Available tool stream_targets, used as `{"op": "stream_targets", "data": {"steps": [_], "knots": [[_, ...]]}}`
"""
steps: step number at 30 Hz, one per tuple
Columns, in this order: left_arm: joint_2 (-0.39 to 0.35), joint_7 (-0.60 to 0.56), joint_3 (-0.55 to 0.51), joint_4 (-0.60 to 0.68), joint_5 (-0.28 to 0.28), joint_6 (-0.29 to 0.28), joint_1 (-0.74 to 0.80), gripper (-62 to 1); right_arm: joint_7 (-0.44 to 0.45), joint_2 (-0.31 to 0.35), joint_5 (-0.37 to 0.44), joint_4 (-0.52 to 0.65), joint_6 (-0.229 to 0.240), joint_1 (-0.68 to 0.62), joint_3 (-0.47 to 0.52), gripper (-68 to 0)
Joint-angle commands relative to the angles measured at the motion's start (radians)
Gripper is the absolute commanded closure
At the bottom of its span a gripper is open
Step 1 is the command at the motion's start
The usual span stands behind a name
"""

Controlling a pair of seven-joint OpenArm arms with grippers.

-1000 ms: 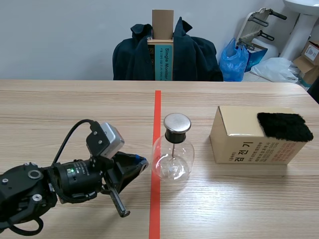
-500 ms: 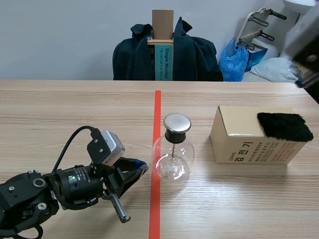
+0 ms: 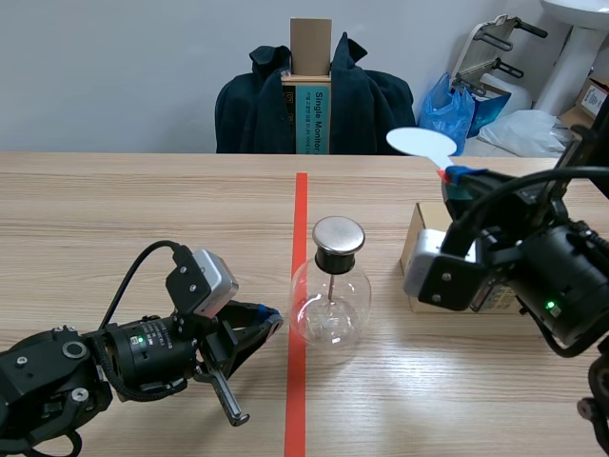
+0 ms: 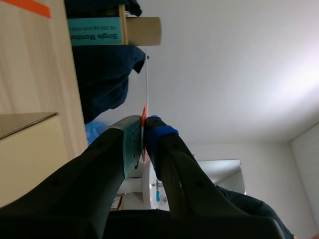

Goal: Do the electroscope experiment.
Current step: 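Bring the plate to the electroscope and point at the metal foil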

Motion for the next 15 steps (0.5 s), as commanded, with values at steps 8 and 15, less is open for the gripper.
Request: {"op": "stream_targets", "data": {"steps": [8, 15], "knots": [[0.002, -0.02, -0.005, 0.027, -0.01, -0.001, -0.008, -1.5, 0.05, 0.011, -0.015, -0.06, -0.017, 0.003, 0.014, -0.8], [0.002, -0.02, -0.005, 0.027, -0.01, -0.001, -0.008, -1.5, 0.118, 0.011, -0.015, -0.066, -0.08, -0.031, 0.016, -0.8]]}}
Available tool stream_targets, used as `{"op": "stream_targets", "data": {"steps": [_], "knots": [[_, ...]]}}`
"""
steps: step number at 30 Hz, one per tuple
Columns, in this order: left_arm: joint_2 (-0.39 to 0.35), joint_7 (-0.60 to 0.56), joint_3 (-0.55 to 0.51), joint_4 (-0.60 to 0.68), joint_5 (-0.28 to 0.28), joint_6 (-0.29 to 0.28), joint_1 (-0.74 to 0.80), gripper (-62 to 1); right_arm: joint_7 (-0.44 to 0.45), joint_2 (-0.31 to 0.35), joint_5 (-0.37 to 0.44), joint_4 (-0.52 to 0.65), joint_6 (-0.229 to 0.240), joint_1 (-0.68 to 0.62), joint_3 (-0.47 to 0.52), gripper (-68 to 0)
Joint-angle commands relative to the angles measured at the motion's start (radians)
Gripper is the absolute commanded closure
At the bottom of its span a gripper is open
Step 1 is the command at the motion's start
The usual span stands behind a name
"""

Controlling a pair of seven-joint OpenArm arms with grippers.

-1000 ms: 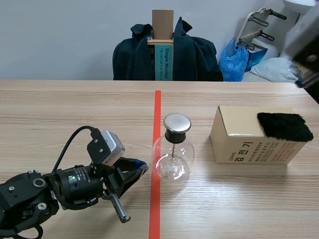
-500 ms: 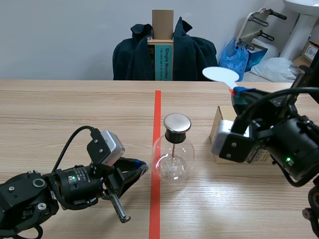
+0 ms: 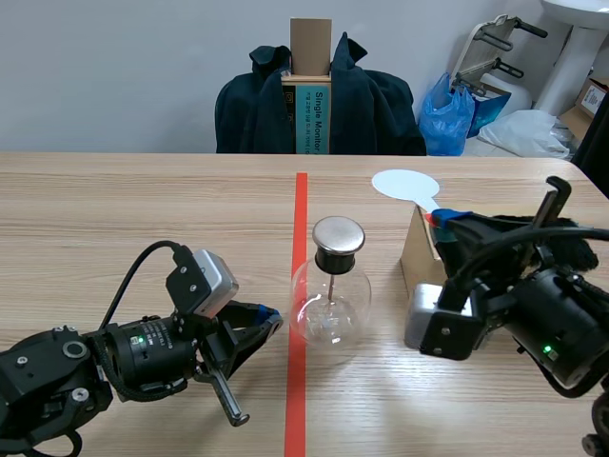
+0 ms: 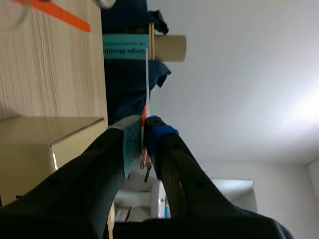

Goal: Do the electroscope experiment.
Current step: 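Bring the plate to the electroscope and point at the metal foil, then move the plate toward and away from the electroscope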

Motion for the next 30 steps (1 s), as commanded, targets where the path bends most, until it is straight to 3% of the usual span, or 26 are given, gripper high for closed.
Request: {"op": "stream_targets", "data": {"steps": [1, 12, 30], "knots": [[0.002, -0.02, -0.005, 0.027, -0.009, -0.001, -0.008, -1.5, 0.016, 0.011, 0.006, 0.014, -0.029, -0.009, 0.018, -0.8], [0.002, -0.017, -0.005, 0.027, -0.009, -0.001, -0.008, -1.5, 0.178, 0.011, 0.006, 0.014, -0.109, -0.043, 0.04, -0.8], [0.002, -0.017, -0.005, 0.027, -0.009, -0.001, -0.008, -1.5, 0.357, 0.011, 0.003, 0.014, -0.111, -0.045, 0.04, -0.8]]}}
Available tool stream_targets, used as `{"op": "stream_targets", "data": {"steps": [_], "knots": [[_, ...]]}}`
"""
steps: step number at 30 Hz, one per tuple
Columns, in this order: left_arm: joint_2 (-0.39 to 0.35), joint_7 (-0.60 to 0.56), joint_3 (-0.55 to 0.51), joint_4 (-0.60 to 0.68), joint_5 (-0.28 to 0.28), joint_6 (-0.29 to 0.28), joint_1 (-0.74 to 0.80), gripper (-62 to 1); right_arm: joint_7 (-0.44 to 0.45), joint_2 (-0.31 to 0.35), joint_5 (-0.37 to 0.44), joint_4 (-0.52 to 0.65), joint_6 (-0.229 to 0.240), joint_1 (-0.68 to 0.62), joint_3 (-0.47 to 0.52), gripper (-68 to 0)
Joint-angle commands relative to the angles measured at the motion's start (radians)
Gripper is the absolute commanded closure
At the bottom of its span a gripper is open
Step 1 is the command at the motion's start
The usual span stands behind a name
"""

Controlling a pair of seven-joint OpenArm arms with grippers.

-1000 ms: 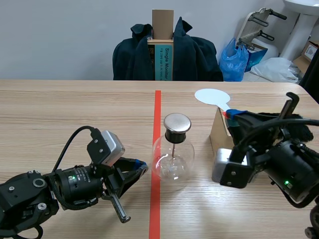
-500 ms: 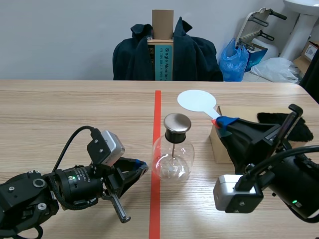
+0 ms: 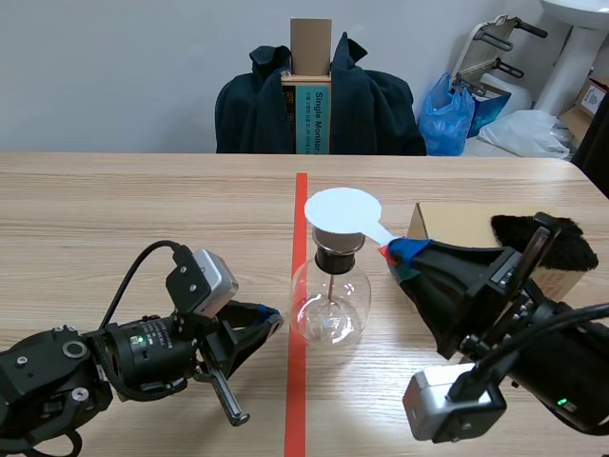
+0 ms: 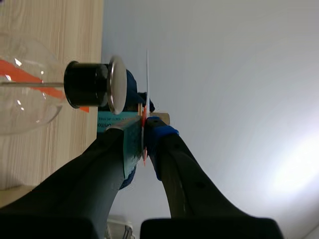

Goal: Do the electroscope experiment.
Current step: 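Move the plate toward and away from the electroscope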

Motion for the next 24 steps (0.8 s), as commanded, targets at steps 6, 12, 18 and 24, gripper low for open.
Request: {"op": "stream_targets", "data": {"steps": [6, 12, 18, 24], "knots": [[0.003, -0.018, -0.005, 0.027, -0.01, -0.001, -0.008, -1.5, 0.026, 0.014, 0.007, 0.014, -0.007, -0.002, 0.008, -0.8], [0.003, -0.018, -0.005, 0.027, -0.01, -0.001, -0.008, -1.5, 0.027, 0.014, -0.016, 0.014, -0.006, -0.002, 0.008, -0.8], [0.003, -0.018, -0.005, 0.027, -0.01, -0.001, -0.008, -1.5, -0.004, 0.013, -0.027, 0.014, -0.006, -0.002, 0.015, -0.8], [0.002, -0.018, -0.005, 0.027, -0.01, -0.001, -0.008, -1.5, -0.124, 0.013, -0.076, 0.014, -0.007, -0.002, 0.015, -0.8]]}}
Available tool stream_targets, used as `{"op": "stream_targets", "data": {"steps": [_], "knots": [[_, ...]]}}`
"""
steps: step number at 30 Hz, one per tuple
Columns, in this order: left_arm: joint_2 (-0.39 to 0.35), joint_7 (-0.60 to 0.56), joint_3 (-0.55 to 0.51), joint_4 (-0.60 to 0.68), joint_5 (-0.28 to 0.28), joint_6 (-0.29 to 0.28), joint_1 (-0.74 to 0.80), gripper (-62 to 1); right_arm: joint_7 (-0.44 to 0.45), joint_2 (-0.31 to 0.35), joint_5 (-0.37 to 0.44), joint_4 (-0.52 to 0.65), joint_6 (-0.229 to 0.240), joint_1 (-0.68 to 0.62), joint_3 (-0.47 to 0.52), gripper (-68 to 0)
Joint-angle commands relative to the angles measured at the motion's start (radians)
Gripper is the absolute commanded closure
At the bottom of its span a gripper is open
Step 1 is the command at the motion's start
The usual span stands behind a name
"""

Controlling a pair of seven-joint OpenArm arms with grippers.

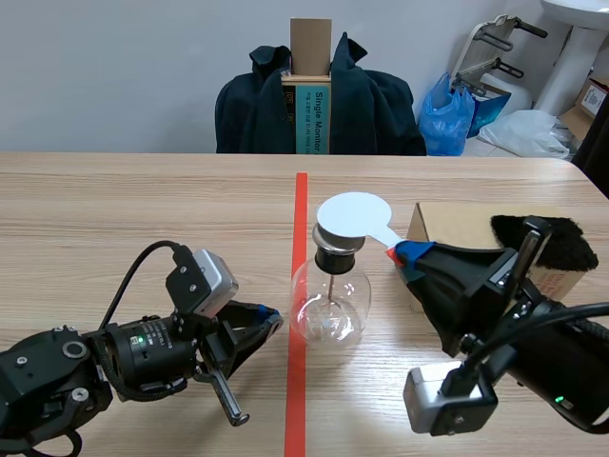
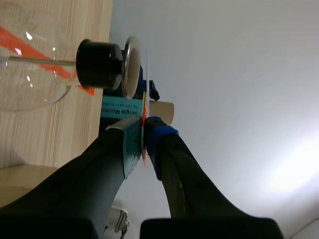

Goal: Do the electroscope experiment.
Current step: 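Move the plate toward and away from the electroscope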

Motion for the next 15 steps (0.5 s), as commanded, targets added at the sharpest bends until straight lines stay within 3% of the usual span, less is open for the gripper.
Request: {"op": "stream_targets", "data": {"steps": [1, 8, 15], "knots": [[0.002, -0.018, -0.005, 0.027, -0.01, -0.001, -0.008, -1.5, -0.024, 0.013, 0.008, 0.014, -0.008, -0.002, 0.014, -0.8], [0.002, -0.017, -0.005, 0.027, -0.01, -0.001, -0.008, -1.5, -0.152, 0.013, 0.005, 0.014, -0.012, -0.002, 0.015, -0.8], [0.002, -0.017, -0.005, 0.027, -0.01, -0.001, -0.008, -1.5, -0.212, 0.01, 0.005, 0.014, -0.012, -0.002, 0.043, -0.8]]}}
